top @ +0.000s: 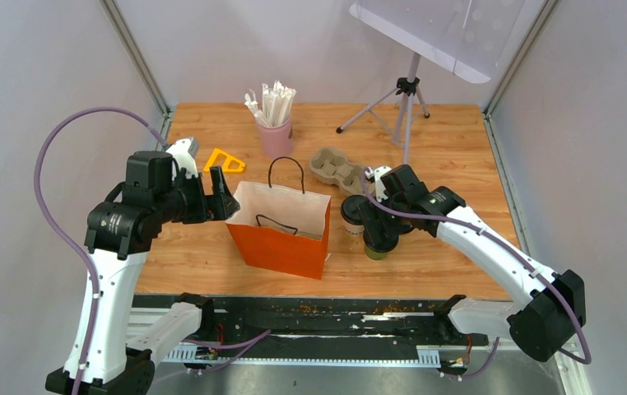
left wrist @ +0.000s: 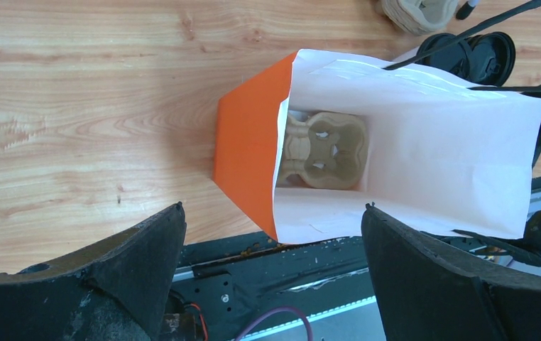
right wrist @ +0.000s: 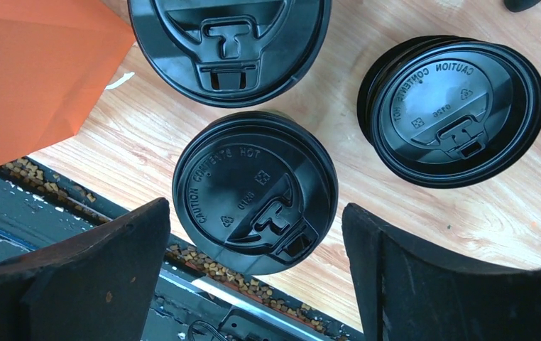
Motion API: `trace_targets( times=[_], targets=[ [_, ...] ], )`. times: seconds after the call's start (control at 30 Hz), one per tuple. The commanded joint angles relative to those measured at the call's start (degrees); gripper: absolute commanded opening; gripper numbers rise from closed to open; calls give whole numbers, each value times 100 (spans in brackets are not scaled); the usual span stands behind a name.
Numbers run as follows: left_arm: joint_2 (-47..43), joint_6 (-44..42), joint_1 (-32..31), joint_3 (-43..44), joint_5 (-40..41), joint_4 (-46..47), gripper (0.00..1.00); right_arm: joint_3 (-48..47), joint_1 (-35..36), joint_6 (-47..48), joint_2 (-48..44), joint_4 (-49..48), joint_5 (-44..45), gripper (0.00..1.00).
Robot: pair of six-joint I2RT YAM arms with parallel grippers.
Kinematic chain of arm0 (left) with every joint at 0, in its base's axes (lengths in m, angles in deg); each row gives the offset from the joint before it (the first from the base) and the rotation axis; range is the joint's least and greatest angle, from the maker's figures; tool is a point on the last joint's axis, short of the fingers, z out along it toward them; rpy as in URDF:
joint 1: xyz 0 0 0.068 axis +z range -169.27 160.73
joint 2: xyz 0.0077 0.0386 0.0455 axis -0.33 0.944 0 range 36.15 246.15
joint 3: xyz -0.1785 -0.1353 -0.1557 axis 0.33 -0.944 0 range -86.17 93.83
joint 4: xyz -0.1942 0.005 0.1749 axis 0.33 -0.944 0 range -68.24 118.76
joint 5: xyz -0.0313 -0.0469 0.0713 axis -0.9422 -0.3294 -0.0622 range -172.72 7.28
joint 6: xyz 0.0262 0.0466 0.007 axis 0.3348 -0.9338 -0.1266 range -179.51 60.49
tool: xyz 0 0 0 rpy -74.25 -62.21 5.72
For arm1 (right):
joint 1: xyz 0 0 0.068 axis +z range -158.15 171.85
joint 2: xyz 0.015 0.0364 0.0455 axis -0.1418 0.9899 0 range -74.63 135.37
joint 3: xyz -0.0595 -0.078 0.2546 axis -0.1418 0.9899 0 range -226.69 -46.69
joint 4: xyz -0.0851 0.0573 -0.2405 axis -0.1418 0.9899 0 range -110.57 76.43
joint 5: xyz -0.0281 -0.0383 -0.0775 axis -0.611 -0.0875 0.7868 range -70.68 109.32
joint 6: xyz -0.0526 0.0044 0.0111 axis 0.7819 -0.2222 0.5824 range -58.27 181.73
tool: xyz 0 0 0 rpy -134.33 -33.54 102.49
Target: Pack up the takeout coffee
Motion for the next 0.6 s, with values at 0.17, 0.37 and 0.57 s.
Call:
trace_targets(
  times=[0.17,0.37,0.57],
  targets=[
    [-40,13,20,-84,-90,219,100,-243,174,76,148,-155,313,88],
    [-64,3,21,-102,-86,185,100,-46,214,54,94,-376,285,87],
    [-55,20,21,-98,-110,170,100,198,249,28,-134,-593,296,89]
  ],
)
